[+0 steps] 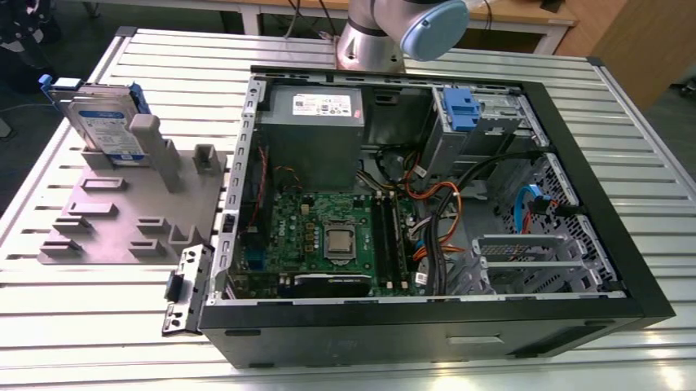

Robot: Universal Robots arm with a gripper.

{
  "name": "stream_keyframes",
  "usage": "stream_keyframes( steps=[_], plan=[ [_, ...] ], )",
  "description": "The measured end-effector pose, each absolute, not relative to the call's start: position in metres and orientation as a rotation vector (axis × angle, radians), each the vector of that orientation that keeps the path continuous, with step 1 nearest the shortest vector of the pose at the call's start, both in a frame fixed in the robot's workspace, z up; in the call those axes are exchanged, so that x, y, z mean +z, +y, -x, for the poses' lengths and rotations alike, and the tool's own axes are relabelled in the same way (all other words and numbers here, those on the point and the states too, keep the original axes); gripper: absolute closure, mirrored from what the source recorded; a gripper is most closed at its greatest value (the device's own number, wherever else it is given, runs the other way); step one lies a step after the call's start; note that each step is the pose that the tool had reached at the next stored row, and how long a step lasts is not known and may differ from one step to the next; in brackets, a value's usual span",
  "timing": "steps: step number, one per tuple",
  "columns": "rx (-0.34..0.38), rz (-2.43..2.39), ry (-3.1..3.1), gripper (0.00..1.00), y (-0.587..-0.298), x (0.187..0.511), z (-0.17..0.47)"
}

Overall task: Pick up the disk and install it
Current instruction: 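Pick up the disk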

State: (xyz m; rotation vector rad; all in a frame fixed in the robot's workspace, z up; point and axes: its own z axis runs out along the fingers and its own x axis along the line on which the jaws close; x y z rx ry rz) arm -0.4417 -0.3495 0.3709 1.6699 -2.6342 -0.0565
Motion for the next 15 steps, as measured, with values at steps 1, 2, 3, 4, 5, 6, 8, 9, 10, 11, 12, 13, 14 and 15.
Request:
stream_keyframes(
  steps=[1, 2, 3, 4, 5, 6, 8, 9, 10, 11, 12, 13, 14, 15],
  plan=[
    [-0.056, -1.673, -2.632, 0.89, -0.3495, 0.3709, 0.4417],
    [-0.056, -1.676, -2.630, 0.89, -0.3496, 0.3709, 0.4417],
    [-0.056, -1.679, -2.628, 0.89, -0.3495, 0.3709, 0.4417],
    [-0.056, -1.682, -2.627, 0.89, -0.3496, 0.3709, 0.4417],
    [-0.056, -1.684, -2.625, 0.89, -0.3496, 0.3709, 0.4417],
    [-0.056, -1.687, -2.623, 0.89, -0.3495, 0.3709, 0.4417],
    [-0.056, -1.693, -2.619, 0.89, -0.3496, 0.3709, 0.4417],
    [-0.056, -1.696, -2.617, 0.89, -0.3496, 0.3709, 0.4417],
    [-0.056, -1.699, -2.615, 0.89, -0.3495, 0.3709, 0.4417],
    [-0.056, -1.702, -2.613, 0.89, -0.3495, 0.3709, 0.4417],
    [-0.056, -1.705, -2.611, 0.89, -0.3495, 0.3709, 0.4417],
    [-0.056, -1.707, -2.610, 0.89, -0.3495, 0.3709, 0.4417],
    [-0.056, -1.710, -2.608, 0.89, -0.3495, 0.3709, 0.4417],
    [-0.056, -1.713, -2.606, 0.89, -0.3495, 0.3709, 0.4417]
  ],
)
